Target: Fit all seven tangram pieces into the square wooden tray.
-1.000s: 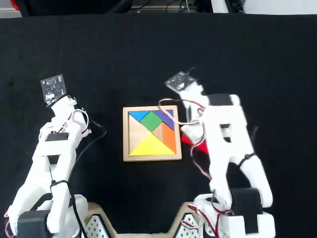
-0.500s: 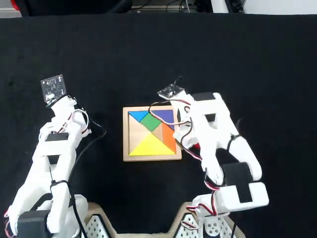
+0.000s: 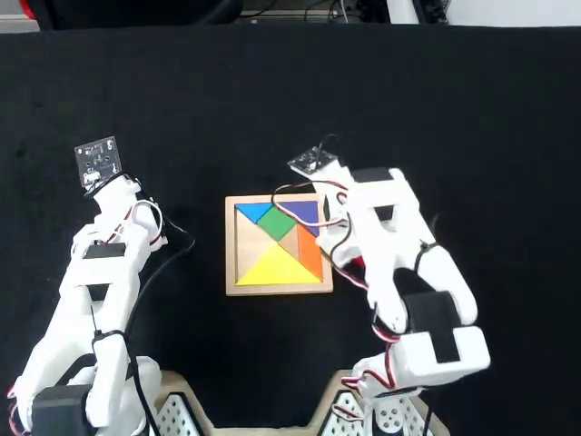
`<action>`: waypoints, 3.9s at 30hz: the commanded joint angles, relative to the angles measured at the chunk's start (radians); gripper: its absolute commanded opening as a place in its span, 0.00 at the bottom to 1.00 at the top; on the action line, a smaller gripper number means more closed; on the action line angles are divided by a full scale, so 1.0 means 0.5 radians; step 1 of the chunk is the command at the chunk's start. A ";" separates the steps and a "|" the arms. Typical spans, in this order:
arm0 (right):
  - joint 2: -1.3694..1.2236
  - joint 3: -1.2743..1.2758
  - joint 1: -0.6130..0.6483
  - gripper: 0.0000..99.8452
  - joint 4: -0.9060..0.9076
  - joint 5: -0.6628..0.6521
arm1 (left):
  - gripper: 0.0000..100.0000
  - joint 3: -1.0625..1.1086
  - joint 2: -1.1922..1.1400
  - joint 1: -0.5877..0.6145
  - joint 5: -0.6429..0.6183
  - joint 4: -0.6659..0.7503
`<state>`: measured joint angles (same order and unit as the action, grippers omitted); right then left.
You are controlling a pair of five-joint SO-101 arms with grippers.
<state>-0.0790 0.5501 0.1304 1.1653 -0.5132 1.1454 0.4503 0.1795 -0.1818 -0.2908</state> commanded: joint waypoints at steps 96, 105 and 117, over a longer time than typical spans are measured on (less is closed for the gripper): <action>-0.008 -0.572 0.933 0.01 -0.141 2.078 | 0.03 0.005 0.061 -0.020 0.015 0.037; -0.063 -0.600 0.930 0.01 -0.150 2.074 | 0.03 0.005 0.061 -0.020 0.015 0.037; -0.066 -0.591 0.921 0.01 -0.258 2.074 | 0.03 0.005 0.061 -0.020 0.015 0.037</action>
<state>-0.1158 0.2954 0.6122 1.0518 0.5209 1.1638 0.4503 0.1795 -0.1818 -0.2892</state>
